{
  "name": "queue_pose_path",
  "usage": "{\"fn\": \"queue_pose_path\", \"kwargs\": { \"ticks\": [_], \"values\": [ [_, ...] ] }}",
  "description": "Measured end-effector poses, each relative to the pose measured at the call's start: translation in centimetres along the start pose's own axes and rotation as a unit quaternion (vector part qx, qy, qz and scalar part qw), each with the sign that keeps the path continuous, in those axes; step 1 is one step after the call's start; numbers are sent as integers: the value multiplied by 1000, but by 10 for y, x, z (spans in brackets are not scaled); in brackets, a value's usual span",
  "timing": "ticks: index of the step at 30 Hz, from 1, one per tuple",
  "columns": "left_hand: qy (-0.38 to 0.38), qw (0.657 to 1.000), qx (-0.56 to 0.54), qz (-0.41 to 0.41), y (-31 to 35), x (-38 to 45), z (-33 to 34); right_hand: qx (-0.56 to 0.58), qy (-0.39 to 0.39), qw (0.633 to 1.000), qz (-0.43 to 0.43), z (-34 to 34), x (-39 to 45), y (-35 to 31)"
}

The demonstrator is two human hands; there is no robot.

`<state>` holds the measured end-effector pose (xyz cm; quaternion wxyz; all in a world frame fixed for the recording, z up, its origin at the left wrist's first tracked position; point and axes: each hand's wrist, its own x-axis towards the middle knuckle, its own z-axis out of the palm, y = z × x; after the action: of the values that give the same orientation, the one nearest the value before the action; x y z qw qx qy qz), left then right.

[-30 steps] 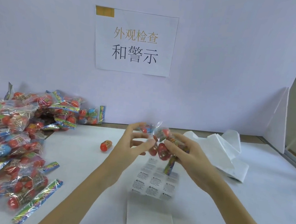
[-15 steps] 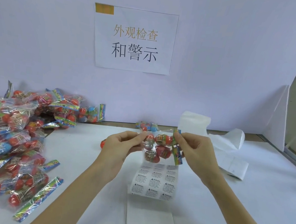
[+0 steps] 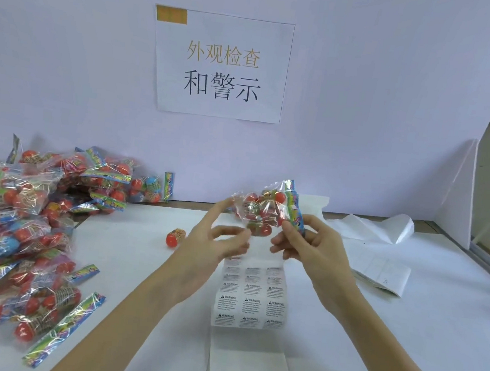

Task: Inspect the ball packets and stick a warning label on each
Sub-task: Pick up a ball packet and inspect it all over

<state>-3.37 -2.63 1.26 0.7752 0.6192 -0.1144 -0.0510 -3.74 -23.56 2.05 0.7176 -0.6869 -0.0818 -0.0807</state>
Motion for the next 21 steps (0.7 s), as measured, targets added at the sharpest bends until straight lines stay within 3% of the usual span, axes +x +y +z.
{"fn": "queue_pose_path", "kwargs": {
  "ticks": [7, 12, 17, 19, 21],
  "values": [
    [43, 998, 51, -6, -1, 2, -8, -43, -20, 999, 22, -11, 3, -7],
    [39, 991, 131, 13, 0, 2, -4, -128, 26, 991, -43, -5, 2, 1],
    [85, 993, 83, 29, -1, 1, -1, -58, -1, 998, -32, -8, 5, 1],
    [88, 996, 13, 29, -2, 0, 2, 73, -30, 997, 18, -4, 3, -1],
    [94, 993, -75, 12, -2, -1, 4, 89, -62, 992, 57, 1, 2, 0]
  ]
}}
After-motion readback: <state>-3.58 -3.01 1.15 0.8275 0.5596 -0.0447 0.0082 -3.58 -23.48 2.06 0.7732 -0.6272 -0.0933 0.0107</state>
